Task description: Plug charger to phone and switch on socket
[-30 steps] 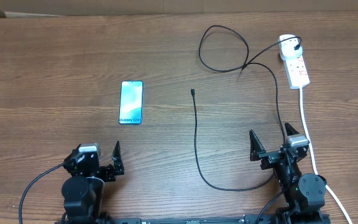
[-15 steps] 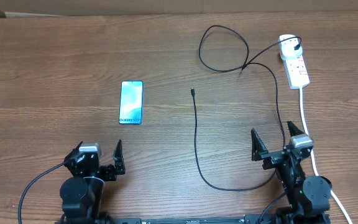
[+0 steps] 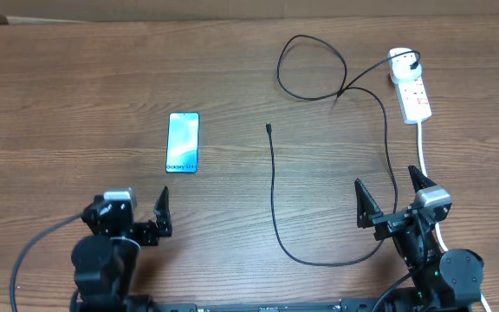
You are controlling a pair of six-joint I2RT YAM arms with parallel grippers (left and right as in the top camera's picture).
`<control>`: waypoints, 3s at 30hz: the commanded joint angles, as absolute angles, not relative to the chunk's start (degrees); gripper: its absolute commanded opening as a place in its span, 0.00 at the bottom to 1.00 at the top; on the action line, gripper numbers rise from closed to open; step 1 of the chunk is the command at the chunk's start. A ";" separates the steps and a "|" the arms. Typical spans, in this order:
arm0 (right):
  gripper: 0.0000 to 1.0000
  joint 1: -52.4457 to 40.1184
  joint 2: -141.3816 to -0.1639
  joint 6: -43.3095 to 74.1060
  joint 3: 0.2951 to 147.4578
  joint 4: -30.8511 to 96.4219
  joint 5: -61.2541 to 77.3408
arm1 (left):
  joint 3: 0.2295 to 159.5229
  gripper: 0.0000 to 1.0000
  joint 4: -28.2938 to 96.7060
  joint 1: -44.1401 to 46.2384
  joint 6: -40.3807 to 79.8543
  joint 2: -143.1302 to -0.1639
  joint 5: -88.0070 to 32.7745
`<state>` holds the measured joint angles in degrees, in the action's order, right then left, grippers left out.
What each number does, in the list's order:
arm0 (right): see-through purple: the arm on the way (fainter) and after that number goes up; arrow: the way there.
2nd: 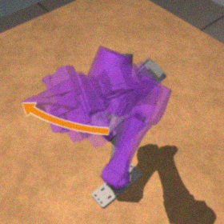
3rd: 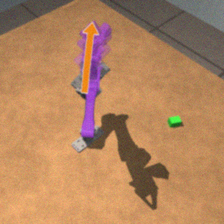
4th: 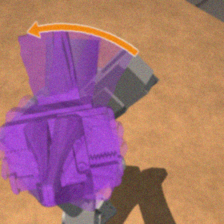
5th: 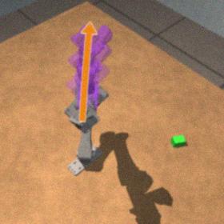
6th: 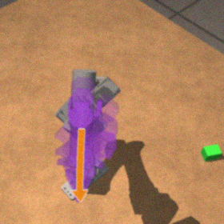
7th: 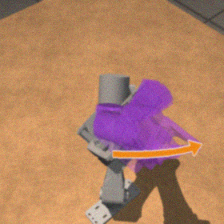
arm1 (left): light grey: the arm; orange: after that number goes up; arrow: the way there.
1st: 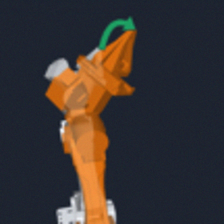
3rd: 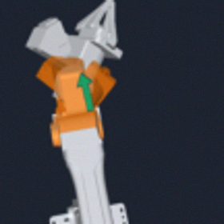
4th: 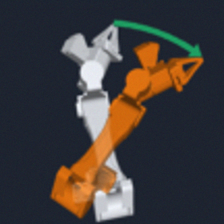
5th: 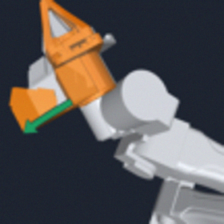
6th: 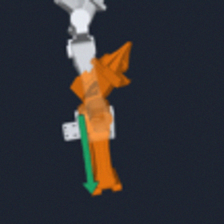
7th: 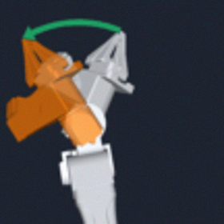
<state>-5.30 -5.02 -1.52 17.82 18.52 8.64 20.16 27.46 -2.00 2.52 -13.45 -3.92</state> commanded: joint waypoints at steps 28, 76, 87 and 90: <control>1.00 -5.52 -61.34 -1.58 73.03 59.37 14.70 | 98.35 1.00 72.84 4.03 -0.89 -88.99 -11.84; 1.00 -5.52 -82.06 -1.39 76.93 63.53 23.05 | 103.61 0.91 67.13 7.44 3.38 -131.02 -0.19; 1.00 -5.52 -82.06 -1.39 76.93 63.53 23.05 | 103.11 0.86 67.07 8.36 4.12 -131.26 0.43; 1.00 -5.52 -82.06 -1.39 76.93 63.55 23.03 | 103.07 0.82 66.50 8.88 6.02 -131.26 1.21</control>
<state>-5.30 -82.04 -1.48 75.59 63.83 22.50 102.48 66.96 7.92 4.38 -130.85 -0.21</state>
